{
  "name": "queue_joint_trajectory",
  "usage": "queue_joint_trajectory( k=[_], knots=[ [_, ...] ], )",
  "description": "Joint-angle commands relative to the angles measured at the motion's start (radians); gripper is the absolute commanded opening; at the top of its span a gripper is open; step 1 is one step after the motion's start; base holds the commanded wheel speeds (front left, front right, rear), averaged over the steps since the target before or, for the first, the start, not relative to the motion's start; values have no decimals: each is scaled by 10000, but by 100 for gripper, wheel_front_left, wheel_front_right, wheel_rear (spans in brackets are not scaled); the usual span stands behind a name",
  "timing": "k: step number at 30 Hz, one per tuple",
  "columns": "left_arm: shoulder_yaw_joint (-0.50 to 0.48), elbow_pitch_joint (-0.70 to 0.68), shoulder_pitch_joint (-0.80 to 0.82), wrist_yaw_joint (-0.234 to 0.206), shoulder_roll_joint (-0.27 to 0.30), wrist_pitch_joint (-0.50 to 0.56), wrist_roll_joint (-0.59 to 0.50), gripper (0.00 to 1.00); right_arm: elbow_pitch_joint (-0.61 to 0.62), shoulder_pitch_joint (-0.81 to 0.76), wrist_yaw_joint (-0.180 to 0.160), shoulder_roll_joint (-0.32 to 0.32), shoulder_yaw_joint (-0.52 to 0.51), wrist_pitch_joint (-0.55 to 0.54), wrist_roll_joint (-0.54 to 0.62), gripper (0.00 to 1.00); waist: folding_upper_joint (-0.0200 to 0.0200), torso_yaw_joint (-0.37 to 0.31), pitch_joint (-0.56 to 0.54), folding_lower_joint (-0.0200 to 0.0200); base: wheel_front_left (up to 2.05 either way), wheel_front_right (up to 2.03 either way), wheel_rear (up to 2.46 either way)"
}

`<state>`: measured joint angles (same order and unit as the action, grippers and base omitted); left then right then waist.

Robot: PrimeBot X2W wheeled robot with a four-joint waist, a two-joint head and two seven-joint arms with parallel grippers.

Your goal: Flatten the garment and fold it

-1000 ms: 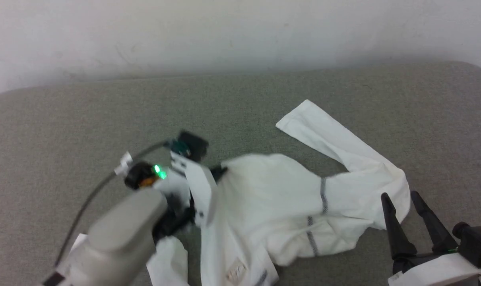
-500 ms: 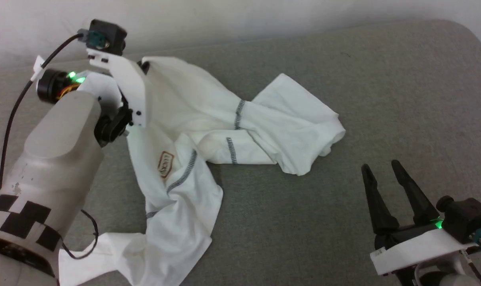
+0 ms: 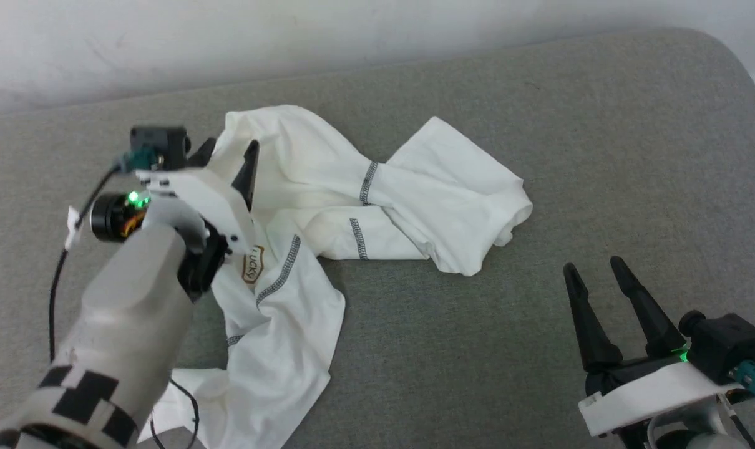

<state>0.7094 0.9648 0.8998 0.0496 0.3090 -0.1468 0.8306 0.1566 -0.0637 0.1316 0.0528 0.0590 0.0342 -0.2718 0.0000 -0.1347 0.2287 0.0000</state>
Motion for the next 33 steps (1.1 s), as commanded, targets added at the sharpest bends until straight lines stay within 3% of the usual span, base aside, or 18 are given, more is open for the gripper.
queue_joint_trajectory(
  k=[1,5,8,15,18,24,31,32,33],
  knots=[
    [-71,-300,-555,-231,50,-519,-64,100,58,-144,-9,-26,-51,-67,101,100,0,656,-732,0,0,0,0],
    [25,-1782,-1819,-582,200,-915,-221,100,226,-482,-9,-26,-255,-226,146,100,0,1140,-1155,0,0,0,0],
    [189,-3393,-2964,-933,623,-688,-211,100,350,-729,-9,-26,-312,-368,174,100,0,1369,-1447,0,0,0,0],
    [1049,-8068,-5529,-2251,2271,1593,-152,100,548,-1125,-9,-26,-327,-587,170,100,0,1534,-1899,0,0,0,0],
    [1559,-9359,-6370,-2667,2798,2652,-44,100,572,-1208,-9,-26,-319,-634,145,100,0,1512,-1992,0,0,0,0],
    [2065,-9640,-6944,-2952,3054,3704,189,100,600,-1184,-9,-26,-297,-636,98,100,0,1475,-1939,0,0,0,0],
    [2620,-7691,-6657,-2343,2506,4632,514,100,529,-1022,-9,-26,-235,-573,49,100,0,1410,-1699,0,0,0,0],
    [2682,-7473,-6621,-2227,2440,4689,540,35,507,-1018,-9,-26,-259,-554,40,100,0,1399,-1703,0,0,0,0],
    [2669,-7327,-6608,-2151,2388,4642,583,0,483,-1032,-9,-26,-294,-538,27,100,0,1394,-1721,0,0,0,0]
  ],
)
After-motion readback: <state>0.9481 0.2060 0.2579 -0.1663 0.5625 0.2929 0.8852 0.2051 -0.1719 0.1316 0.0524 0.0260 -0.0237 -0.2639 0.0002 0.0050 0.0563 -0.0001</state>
